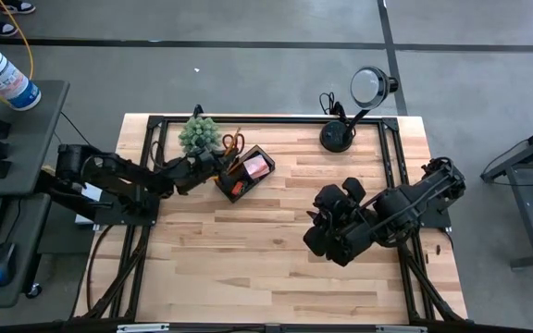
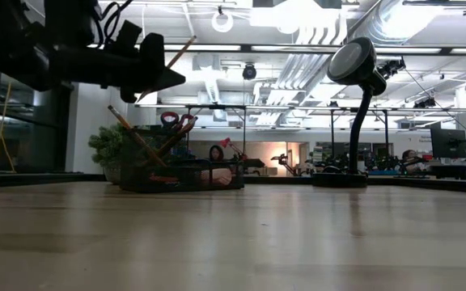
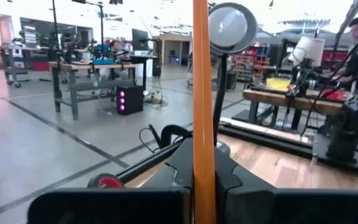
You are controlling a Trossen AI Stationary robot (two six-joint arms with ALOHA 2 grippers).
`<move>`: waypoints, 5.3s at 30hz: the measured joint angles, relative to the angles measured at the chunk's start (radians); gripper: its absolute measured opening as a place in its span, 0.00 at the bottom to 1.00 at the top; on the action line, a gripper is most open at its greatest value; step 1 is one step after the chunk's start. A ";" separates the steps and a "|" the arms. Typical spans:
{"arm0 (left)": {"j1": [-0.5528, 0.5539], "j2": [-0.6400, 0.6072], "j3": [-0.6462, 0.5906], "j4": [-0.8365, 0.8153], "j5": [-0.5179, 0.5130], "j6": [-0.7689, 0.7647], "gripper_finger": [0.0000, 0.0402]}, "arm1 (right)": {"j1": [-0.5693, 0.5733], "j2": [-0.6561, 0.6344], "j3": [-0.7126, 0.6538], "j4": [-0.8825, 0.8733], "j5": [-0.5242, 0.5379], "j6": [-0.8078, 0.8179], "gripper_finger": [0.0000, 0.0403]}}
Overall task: Pick and place office supplies into organizer
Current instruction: Put the orange pencil into the black desk organizer
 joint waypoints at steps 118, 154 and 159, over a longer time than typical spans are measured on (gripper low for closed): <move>0.000 0.202 0.001 0.074 -0.147 -0.071 0.01 | -0.416 0.107 0.000 0.405 -0.205 -0.681 0.28; -0.019 0.071 0.058 0.327 0.085 0.014 0.17 | -0.640 0.112 0.000 0.340 -0.341 -1.048 0.28; -0.097 -0.041 0.058 0.247 0.089 0.076 0.12 | -0.763 0.130 0.000 0.365 -0.524 -1.249 0.28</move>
